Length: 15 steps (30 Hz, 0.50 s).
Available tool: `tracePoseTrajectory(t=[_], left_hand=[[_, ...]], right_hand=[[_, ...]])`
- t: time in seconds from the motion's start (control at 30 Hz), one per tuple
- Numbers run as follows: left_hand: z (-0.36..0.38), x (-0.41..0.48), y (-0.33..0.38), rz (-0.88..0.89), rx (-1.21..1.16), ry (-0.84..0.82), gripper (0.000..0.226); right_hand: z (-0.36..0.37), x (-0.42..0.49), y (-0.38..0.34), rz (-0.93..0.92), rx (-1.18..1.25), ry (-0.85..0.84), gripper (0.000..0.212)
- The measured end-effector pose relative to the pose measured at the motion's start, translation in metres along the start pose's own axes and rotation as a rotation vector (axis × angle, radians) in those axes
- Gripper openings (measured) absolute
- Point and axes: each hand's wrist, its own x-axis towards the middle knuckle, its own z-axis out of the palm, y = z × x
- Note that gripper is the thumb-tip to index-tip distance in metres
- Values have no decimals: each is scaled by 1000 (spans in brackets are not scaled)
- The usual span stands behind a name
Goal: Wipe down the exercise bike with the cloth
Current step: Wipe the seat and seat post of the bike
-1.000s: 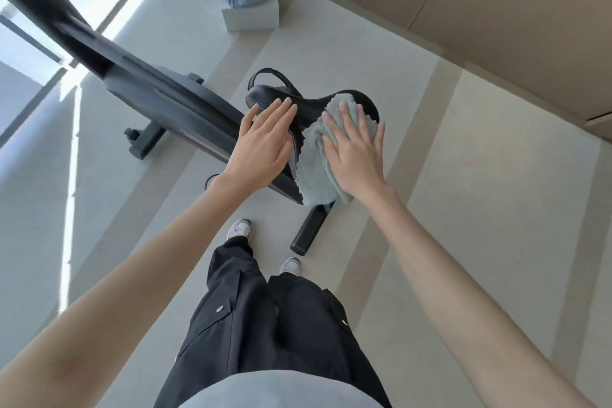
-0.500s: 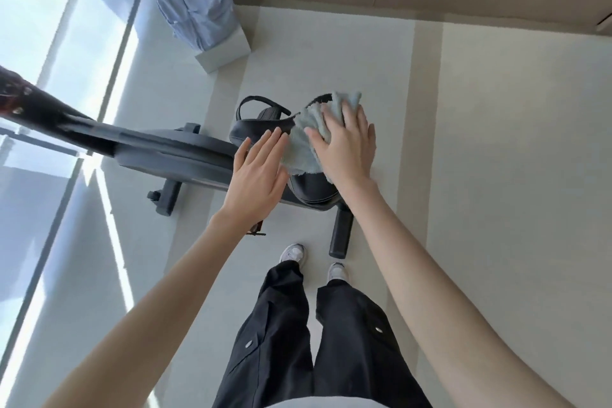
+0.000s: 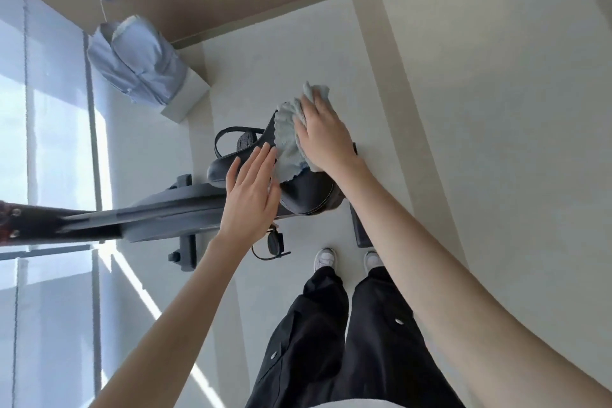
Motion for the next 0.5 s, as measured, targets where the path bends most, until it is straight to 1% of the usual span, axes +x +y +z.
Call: tracePoseTrajectory(t=[0.1,0.17,0.23,0.3,0.43,0.5], left_hand=[[1,5,-4,7,26,-10,52],[0,6,-6,22,48,-28,52],[0,3,-7,36,62,-46,52],[-1,2,-7,49,70,-57,51],[0,0,-8,64,97,-72,51],[1,0,-8,72,109,-75,51]], right_hand=[[-9,39,6,7,86,-161,43],[-11,41,12,16,165,-203,48],[-10,28,17,19,254,-175,58],[-6,10,21,38,303,-104,63],[1,-28,26,71,413,10,50],[8,-51,28,91,488,83,48]])
